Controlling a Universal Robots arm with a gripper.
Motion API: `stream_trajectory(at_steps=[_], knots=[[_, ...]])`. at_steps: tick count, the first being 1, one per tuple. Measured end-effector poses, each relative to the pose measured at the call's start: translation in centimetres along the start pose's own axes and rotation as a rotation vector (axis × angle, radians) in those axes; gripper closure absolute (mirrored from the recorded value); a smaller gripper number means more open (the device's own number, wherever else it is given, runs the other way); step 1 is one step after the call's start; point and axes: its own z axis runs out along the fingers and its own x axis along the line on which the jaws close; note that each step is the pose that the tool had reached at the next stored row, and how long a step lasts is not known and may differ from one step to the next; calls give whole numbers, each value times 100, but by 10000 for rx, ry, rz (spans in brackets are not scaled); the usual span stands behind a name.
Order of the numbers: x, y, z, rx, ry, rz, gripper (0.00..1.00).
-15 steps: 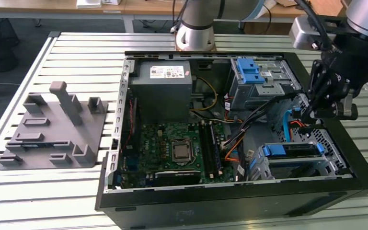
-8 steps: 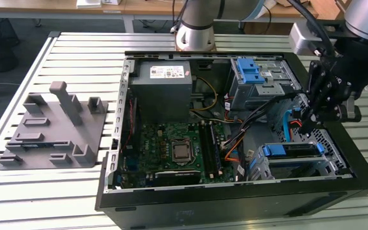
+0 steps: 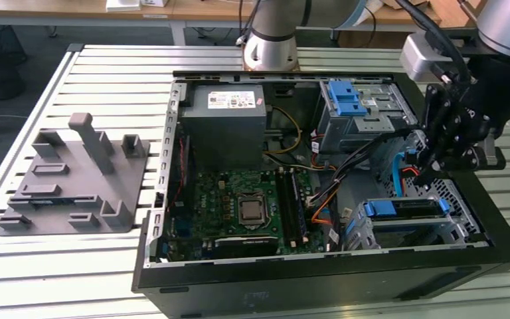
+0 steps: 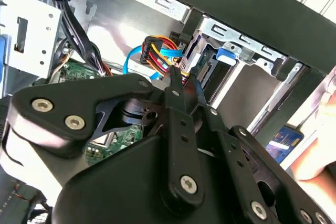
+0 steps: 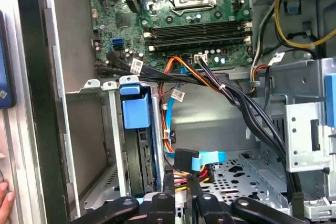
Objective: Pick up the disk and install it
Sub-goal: 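Insert the first disk wire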
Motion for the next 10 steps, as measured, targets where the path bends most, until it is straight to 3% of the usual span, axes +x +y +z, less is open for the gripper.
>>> stream_trajectory(at_steps=[3, 6, 10], knots=[[9, 6, 0, 35, 54, -118, 76], [20, 11, 0, 139, 151, -167, 76], [40, 15, 8, 172, 157, -343, 76]])
